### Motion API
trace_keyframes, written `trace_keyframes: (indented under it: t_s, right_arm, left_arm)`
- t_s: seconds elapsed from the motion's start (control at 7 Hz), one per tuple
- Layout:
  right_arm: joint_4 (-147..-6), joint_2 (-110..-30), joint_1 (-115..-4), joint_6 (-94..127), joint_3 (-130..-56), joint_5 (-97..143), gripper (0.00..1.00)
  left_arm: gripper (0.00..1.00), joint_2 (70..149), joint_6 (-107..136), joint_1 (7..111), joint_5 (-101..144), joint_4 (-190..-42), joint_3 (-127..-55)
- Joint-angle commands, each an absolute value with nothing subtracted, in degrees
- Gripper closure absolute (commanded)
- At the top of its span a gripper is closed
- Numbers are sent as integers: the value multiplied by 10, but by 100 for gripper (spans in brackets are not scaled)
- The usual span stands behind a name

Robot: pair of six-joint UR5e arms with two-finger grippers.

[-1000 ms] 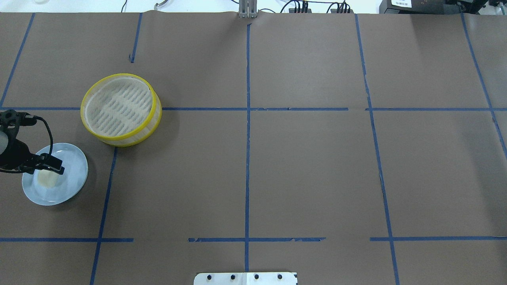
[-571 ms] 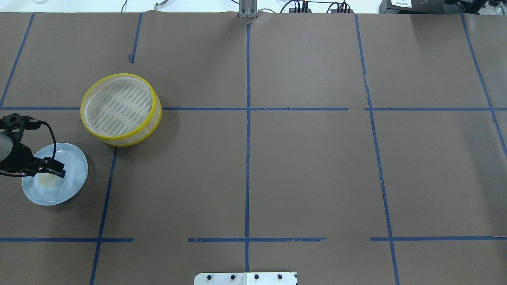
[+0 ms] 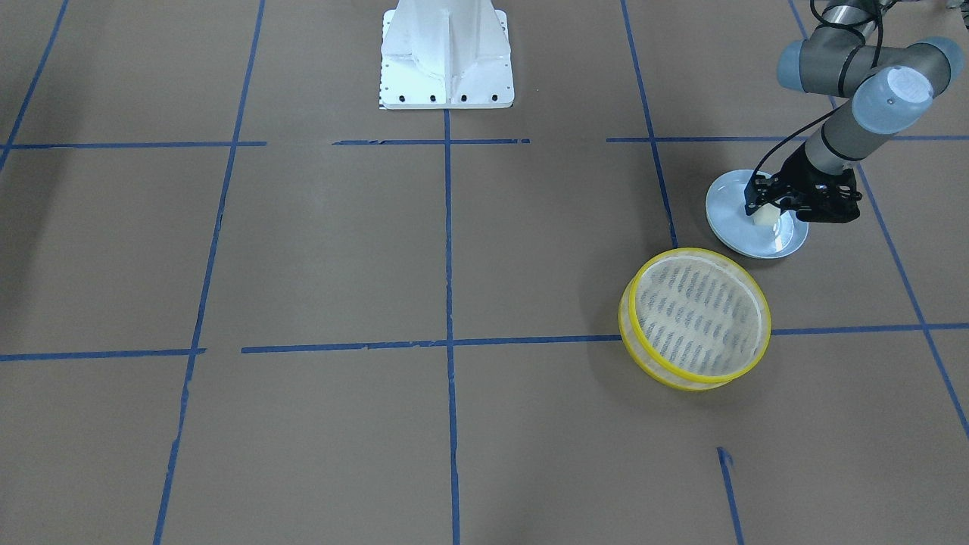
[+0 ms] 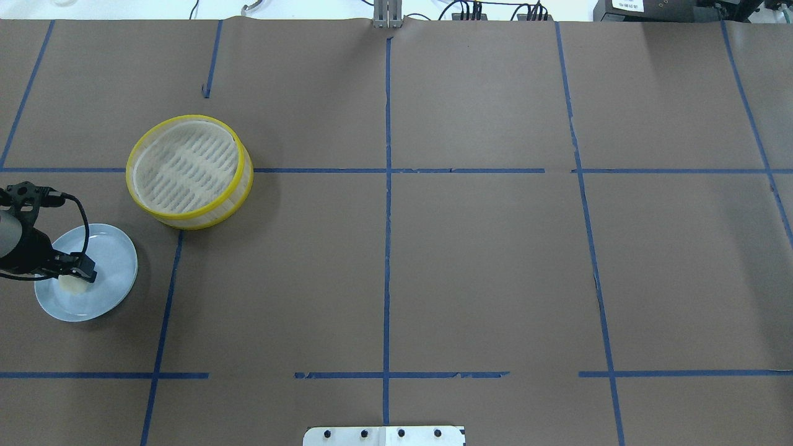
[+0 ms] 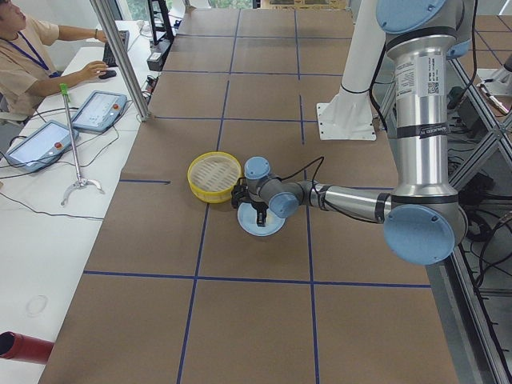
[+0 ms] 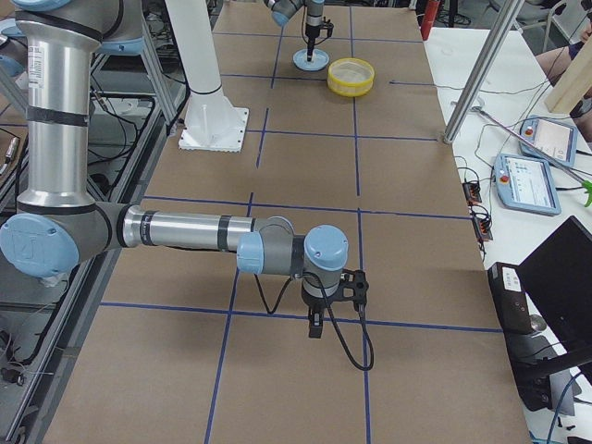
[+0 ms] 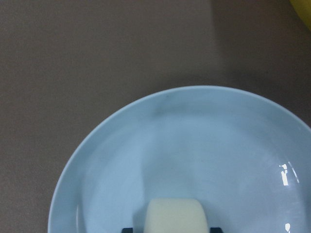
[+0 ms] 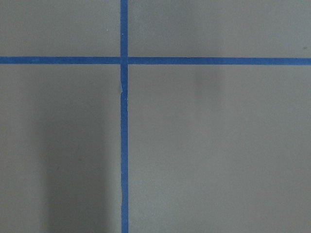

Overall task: Place bun in steamer
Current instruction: 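Close the left gripper on the white bun and lift it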

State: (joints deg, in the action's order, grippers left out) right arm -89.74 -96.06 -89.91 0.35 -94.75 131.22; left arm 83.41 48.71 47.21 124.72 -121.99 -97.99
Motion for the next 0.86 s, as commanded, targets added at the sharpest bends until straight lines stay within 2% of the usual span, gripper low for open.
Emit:
trace_keyframes:
  t_s: [0.0,0.14,0.57,0.71]
  right_arm:
    - [-897,-961,-899,4,-947,1312,0]
    - [-897,-961,-899,4,-947,1312,0]
    - [-897,-961,-899,4,-947,1312,0]
    - [-897,-961,-899,4,-947,1312,0]
  left_arm:
    - [56,834,487,471,1247,-1219,-983]
    - [62,833,488,473,1247,-1218,-988]
    - [64,841,487,508,1254,-1172,-1061]
    - [63,900,485,549,1254,-1118,-1057]
